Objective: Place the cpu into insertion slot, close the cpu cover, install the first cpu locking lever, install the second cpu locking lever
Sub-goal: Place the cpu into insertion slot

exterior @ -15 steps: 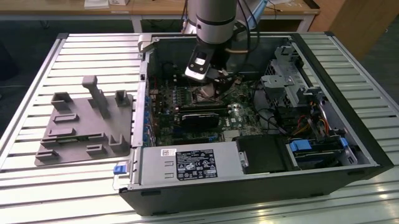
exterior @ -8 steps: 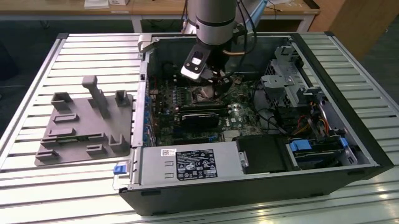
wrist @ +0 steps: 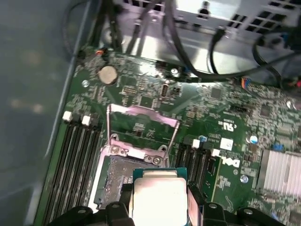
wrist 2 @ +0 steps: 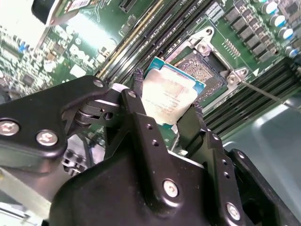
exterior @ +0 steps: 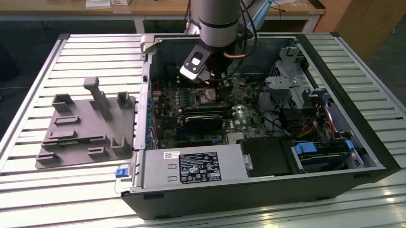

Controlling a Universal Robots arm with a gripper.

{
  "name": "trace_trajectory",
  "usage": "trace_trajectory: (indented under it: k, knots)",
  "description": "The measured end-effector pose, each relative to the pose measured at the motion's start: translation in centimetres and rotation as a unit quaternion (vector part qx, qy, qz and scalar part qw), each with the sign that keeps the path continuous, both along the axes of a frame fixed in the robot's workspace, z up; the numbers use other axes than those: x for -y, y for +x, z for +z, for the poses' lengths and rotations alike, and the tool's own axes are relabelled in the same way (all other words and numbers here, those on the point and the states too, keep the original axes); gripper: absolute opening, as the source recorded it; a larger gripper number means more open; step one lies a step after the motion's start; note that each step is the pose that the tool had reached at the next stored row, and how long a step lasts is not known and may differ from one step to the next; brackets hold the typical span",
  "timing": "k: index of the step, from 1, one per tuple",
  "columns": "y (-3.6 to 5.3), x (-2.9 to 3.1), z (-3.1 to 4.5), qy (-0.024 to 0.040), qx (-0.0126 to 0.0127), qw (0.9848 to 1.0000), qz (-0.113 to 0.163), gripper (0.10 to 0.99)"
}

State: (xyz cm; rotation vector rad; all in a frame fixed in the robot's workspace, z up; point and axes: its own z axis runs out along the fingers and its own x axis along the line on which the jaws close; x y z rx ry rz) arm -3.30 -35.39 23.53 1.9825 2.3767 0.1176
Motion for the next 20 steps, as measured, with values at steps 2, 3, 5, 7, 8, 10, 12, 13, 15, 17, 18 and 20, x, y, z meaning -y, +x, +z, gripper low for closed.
trace_trajectory:
  k: [2,3,5,7,8,10,12,13,15,17,18,20]
  knots:
    - [0.0,0.0,-0.08,0.0,0.0,0.9998,-0.019,0.537]
    - [0.0,0.0,-0.12,0.0,0.0,0.9996,-0.028,0.537]
    - [0.0,0.0,-0.2,0.0,0.0,0.999,-0.046,0.537]
    - [0.0,0.0,-0.28,0.0,0.0,0.998,-0.064,0.537]
    - [0.0,0.0,-0.32,0.0,0.0,0.9974,-0.073,0.537]
    - [0.0,0.0,-0.39,0.0,0.0,0.9959,-0.09,0.537]
    - [-0.01,-0.05,-0.45,-0.0001,0.0,0.9947,-0.103,0.537]
    - [0.0,-0.13,-0.47,0.0,0.0,0.9944,-0.106,0.537]
    - [0.0,-0.42,-0.51,-0.0001,0.0,0.9941,-0.108,0.537]
    - [0.0,-0.76,-0.55,0.0,0.0,0.9941,-0.108,0.537]
    - [0.0,-0.92,-0.57,-0.0001,0.0,0.9941,-0.108,0.537]
    - [0.0,-1.24,-0.62,-0.0002,0.0001,0.9941,-0.108,0.537]
